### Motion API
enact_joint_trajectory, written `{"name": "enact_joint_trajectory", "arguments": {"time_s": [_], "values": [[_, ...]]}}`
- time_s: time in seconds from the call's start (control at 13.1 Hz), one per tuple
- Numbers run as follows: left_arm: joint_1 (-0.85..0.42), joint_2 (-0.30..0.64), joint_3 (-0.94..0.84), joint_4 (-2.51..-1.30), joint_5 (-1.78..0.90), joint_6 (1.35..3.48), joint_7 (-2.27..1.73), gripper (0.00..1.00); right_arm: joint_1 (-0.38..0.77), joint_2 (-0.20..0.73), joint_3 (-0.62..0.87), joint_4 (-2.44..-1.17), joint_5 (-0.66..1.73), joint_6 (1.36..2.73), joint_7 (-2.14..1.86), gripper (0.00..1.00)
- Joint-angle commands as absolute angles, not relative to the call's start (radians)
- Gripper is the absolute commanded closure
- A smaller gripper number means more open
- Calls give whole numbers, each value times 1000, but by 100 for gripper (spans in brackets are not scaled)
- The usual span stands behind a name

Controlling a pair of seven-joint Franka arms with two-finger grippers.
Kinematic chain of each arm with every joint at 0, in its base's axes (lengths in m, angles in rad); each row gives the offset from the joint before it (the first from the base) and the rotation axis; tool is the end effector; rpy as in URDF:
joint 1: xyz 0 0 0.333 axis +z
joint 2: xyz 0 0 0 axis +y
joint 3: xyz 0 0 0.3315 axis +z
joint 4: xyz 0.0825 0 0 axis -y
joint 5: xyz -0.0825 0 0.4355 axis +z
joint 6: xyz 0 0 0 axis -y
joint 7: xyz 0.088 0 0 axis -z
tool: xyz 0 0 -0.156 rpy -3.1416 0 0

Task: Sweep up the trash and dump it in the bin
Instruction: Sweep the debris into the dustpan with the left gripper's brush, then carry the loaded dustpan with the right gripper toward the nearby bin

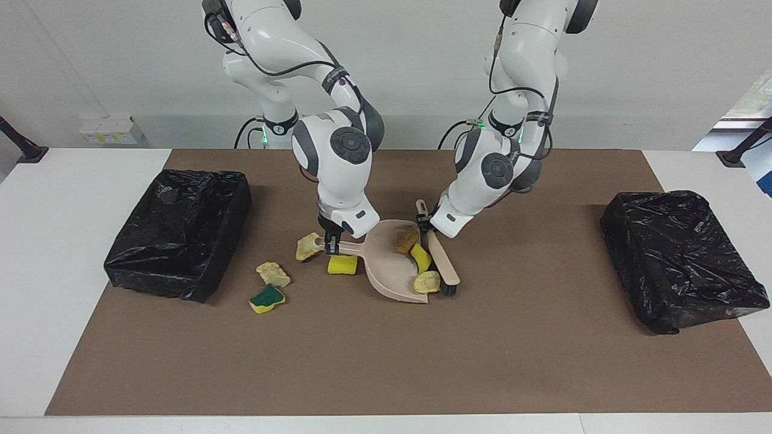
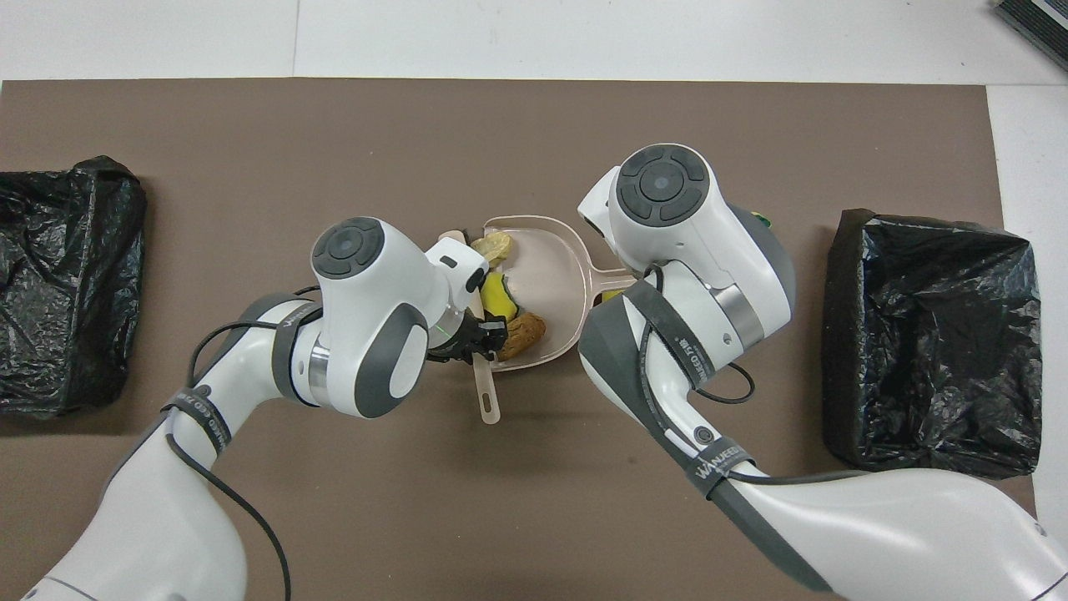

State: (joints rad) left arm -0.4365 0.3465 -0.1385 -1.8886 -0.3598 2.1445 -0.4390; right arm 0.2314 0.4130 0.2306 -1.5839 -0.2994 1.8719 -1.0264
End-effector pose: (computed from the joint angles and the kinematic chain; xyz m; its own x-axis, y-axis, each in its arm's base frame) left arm 0.5399 -0.3827 0.2576 0.9674 0.0477 -0.2486 0.1089 -0.9650 0.2384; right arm 0.6567 0.2706 0.3414 -0.0100 0.9763 -0.2162 0.9999 0.0085 -0.0076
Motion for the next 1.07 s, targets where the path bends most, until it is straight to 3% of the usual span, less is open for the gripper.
{"name": "enact_joint_trajectory", "arguments": {"time_s": [0.0,0.3,0.99], "values": [[-509,383,-133,-1803,-353,2140,-445,100,212,393,242,-1595,-279,1882,-1063,100],[-483,333,-126,-1789,-347,2030,-443,100,207,394,242,-1595,-279,1882,-1063,100],[-301,207,-106,-1793,-270,1749,-456,100,163,387,242,-1597,-215,1884,-1117,100]]}}
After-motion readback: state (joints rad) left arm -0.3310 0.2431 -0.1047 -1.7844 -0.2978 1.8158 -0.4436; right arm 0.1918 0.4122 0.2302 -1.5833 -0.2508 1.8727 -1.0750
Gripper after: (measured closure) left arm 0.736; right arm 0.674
